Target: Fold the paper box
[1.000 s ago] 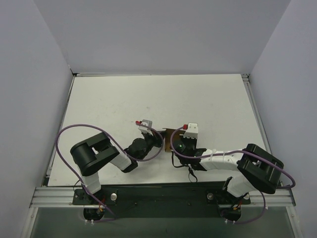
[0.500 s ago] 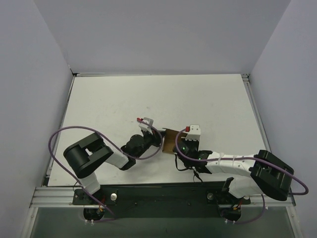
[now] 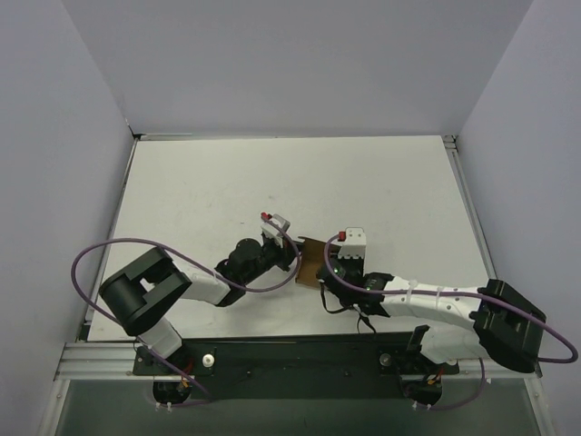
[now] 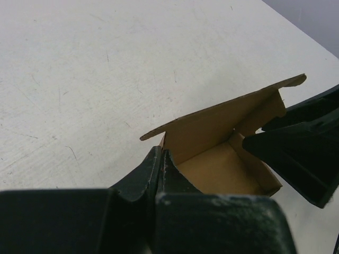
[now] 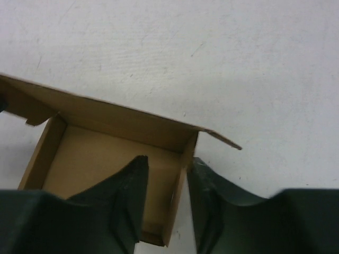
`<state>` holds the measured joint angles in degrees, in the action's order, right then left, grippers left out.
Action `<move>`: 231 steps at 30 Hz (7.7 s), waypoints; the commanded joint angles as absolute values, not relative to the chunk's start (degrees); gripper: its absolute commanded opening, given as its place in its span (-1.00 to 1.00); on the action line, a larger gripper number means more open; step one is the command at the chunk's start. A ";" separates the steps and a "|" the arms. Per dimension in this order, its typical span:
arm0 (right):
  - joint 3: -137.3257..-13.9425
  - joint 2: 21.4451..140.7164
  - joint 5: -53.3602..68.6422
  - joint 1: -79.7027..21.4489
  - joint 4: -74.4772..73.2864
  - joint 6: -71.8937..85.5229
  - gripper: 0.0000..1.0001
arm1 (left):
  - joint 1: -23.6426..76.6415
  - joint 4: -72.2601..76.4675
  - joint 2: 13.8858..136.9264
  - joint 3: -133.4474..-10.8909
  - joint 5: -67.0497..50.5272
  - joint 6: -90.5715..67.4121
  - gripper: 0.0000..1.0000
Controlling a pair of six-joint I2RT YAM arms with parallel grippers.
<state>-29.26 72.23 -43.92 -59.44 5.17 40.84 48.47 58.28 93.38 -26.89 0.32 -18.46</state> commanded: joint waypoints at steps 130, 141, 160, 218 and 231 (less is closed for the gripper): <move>-34.63 60.91 2.46 -37.79 4.13 7.82 -1.00 | 29.88 36.30 86.22 -38.93 -34.98 -5.80 0.50; -34.63 60.65 1.76 -37.79 3.95 7.74 -1.00 | 31.46 32.44 87.98 -40.69 -35.69 -4.40 0.04; -34.63 61.70 -13.77 -40.95 6.50 10.28 -1.00 | 37.79 27.25 91.31 -45.08 -24.10 -5.36 -1.00; -25.32 73.92 -24.26 -46.76 40.43 23.99 -1.00 | 50.18 64.33 103.53 -37.53 -7.29 -15.38 -1.00; -21.01 70.93 -23.90 -48.43 39.03 26.54 -1.00 | 51.94 68.38 105.12 -33.66 -9.84 -14.77 -1.00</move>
<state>-21.96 72.25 -34.94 -45.06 35.38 21.69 47.64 62.02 104.12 -33.78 2.46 -12.84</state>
